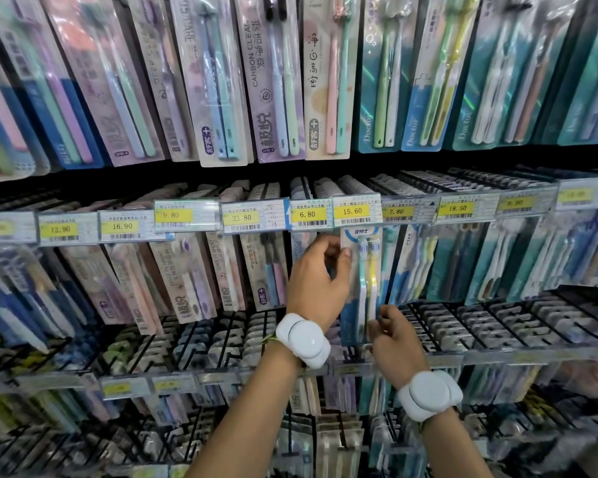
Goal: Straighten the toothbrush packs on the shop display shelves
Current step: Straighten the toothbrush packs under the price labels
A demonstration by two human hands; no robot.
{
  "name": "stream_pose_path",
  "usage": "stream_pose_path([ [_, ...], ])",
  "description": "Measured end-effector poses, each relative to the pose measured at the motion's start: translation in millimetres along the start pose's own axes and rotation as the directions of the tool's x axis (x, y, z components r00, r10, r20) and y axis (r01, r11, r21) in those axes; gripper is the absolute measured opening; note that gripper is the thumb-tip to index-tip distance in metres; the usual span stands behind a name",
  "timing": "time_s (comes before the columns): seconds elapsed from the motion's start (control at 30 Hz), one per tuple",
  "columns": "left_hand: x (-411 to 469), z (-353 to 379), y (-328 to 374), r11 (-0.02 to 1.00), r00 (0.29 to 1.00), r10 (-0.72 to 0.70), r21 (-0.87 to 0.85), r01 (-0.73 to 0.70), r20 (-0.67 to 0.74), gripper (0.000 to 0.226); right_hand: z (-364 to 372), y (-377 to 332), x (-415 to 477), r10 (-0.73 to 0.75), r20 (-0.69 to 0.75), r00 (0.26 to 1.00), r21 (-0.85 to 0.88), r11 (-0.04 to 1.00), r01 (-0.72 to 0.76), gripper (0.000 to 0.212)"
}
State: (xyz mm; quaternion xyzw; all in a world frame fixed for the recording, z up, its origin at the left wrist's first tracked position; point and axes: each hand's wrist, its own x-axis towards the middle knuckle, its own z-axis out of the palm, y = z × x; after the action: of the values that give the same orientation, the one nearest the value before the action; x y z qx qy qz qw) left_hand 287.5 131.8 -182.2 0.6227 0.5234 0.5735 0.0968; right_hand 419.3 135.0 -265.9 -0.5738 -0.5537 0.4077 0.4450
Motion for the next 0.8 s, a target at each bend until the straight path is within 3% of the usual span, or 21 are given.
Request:
stream_pose_path([
  [0.2, -0.3, 6.4, -8.4, 0.999, 1.000, -0.024, 0.026, 0.024, 0.010, 0.008, -3.6, 2.0, -4.9, 0.026, 0.006, 1.000, -0.062, 0.998, -0.025, 0.034],
  [0.37, -0.5, 7.8, -15.7, 0.994, 0.997, -0.079, 0.075, 0.078, 0.016, 0.012, -4.1, -1.3, -5.2, 0.018, 0.016, 1.000, -0.082, 0.997, -0.017, 0.024],
  [0.47, -0.8, 10.0, -16.1, 0.996, 0.996, -0.085, 0.020, 0.085, 0.009, 0.011, -3.0, 0.0, -4.7, 0.019, -0.006, 1.000, -0.093, 0.996, -0.019, 0.012],
  [0.57, -2.6, 9.3, -10.4, 0.995, 0.996, -0.084, -0.052, 0.084, -0.002, 0.009, -2.1, 3.5, -4.6, 0.049, -0.010, 0.999, -0.100, 0.994, -0.050, 0.024],
  [0.8, -1.5, 8.0, 8.3, 0.977, 0.995, -0.081, -0.194, 0.092, 0.066, 0.034, -7.0, -4.4, -9.6, 0.017, -0.001, 1.000, -0.047, 0.999, -0.018, 0.032],
])
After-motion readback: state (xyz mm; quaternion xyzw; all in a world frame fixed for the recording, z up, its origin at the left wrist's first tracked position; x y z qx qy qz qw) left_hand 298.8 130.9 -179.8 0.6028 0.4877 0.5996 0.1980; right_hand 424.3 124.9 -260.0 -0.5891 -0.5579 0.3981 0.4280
